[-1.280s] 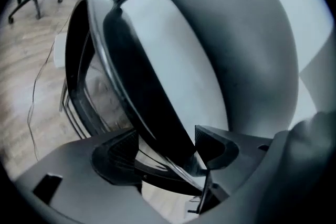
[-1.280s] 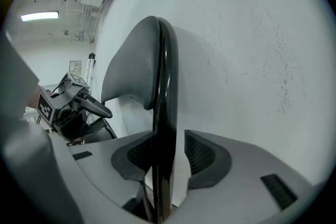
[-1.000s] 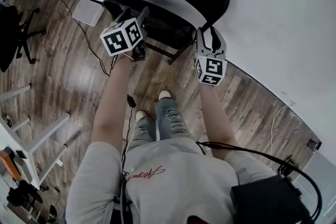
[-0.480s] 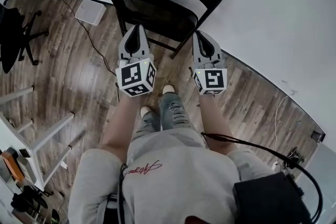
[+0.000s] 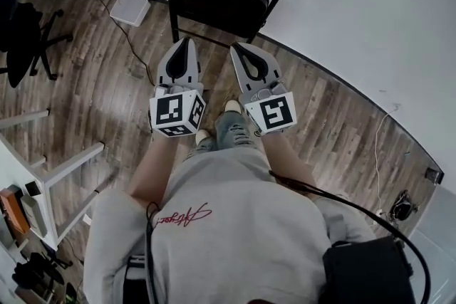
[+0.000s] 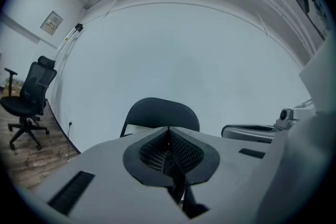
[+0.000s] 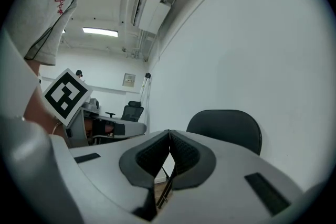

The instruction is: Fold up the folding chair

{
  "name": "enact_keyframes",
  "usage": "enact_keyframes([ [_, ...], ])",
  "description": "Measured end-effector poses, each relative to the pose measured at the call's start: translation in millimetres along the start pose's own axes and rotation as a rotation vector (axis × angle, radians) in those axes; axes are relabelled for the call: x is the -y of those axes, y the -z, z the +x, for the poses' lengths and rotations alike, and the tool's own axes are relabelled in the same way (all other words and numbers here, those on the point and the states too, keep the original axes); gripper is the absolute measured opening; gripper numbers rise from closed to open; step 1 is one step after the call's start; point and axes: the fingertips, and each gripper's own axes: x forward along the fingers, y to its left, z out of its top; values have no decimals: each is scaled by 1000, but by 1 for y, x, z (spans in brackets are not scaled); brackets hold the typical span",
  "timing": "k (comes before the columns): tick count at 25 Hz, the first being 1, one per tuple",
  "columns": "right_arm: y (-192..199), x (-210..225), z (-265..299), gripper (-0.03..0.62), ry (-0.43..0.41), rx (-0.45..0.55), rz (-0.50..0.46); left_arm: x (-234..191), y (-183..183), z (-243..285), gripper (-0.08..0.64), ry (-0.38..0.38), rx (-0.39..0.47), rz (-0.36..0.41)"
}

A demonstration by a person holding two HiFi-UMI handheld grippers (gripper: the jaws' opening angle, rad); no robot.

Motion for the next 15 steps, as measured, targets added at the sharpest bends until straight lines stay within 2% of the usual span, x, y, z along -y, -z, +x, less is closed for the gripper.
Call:
enact_keyframes([
  [3,-13,-28,-13,17,-8,14,-17,4,-8,-30,17,21,-8,42],
  [15,-33,-92,-42,17,17,14,-67,10,-27,-95,17,80,4,19],
])
